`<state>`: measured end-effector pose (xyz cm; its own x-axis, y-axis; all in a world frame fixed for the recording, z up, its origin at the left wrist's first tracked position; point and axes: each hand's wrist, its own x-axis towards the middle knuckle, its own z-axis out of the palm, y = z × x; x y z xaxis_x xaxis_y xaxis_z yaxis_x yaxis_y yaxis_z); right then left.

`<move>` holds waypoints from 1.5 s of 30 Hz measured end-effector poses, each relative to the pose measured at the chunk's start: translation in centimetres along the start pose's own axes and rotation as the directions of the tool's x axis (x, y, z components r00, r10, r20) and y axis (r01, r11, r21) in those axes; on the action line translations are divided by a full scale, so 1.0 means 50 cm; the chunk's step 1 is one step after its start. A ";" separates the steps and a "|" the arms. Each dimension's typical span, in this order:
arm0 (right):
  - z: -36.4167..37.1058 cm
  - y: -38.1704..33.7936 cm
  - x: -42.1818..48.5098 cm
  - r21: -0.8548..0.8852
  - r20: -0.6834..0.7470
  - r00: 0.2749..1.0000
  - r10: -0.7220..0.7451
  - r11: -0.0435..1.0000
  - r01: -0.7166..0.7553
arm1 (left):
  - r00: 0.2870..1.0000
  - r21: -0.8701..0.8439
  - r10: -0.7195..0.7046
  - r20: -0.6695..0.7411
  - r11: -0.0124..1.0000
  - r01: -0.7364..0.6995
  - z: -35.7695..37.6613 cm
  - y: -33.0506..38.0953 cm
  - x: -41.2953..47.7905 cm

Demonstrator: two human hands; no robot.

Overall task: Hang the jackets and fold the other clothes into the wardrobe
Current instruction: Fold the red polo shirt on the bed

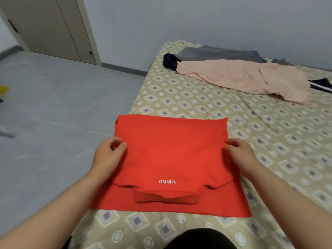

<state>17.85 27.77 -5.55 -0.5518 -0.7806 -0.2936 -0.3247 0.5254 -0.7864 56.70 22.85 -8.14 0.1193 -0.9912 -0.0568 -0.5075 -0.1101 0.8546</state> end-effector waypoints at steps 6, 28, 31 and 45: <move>0.001 0.085 -0.061 -0.077 -0.153 0.988 -0.025 0.997 0.013 | 0.878 0.200 0.336 0.340 0.887 -0.416 0.023 -0.033 -0.199; 0.083 0.070 -0.283 -0.090 0.323 0.945 0.043 0.996 -0.015 | 0.946 -0.371 -0.221 0.237 0.879 0.299 0.042 -0.027 -0.266; 0.096 0.058 -0.288 0.006 0.362 0.932 0.016 1.000 -0.020 | 0.936 -0.385 -0.270 0.224 0.858 0.340 0.039 -0.013 -0.250; 0.120 0.060 -0.256 -0.404 0.227 0.974 0.009 0.911 0.085 | 0.991 0.059 -0.133 0.031 0.990 0.131 0.063 -0.030 -0.239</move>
<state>28.55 37.30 -7.41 -0.3661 -0.8321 -0.4166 -0.6530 0.5487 -0.5221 53.35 34.66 -10.37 0.1595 -0.9695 -0.1861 -0.5368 -0.2434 0.8079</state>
